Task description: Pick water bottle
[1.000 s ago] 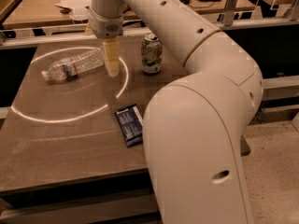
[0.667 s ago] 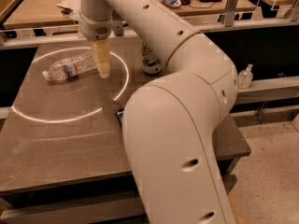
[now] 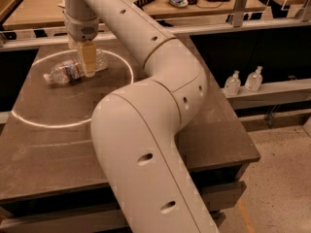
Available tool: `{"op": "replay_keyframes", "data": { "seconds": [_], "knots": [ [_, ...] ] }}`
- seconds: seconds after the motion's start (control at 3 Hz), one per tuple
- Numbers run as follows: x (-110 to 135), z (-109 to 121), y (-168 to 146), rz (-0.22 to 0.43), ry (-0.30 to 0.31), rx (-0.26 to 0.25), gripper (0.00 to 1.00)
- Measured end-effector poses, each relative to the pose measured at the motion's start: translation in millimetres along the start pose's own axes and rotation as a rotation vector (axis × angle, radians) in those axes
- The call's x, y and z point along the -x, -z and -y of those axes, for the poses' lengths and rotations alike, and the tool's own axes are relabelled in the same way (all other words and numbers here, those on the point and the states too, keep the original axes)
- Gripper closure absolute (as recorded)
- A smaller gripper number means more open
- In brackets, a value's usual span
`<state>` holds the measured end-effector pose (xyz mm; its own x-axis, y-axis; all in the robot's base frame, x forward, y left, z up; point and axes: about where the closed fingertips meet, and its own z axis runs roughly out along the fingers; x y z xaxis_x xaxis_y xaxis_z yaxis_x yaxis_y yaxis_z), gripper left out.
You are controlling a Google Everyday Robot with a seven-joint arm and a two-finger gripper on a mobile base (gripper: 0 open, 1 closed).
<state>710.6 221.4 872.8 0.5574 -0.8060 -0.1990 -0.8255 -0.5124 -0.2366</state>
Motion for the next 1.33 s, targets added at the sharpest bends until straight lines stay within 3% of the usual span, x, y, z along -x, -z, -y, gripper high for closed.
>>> {"op": "replay_keyframes", "data": {
  "seconds": [0.33,0.67,1.0,1.33],
  "knots": [
    [7,3,-11,-0.002,0.012,0.020,0.49],
    [-4,2,3,-0.015,0.006,0.004,0.81],
    [-32,-4,38,-0.032,-0.035,-0.045,1.00],
    [-67,-26,87,-0.032,-0.084,-0.095,1.00]
  ]
}}
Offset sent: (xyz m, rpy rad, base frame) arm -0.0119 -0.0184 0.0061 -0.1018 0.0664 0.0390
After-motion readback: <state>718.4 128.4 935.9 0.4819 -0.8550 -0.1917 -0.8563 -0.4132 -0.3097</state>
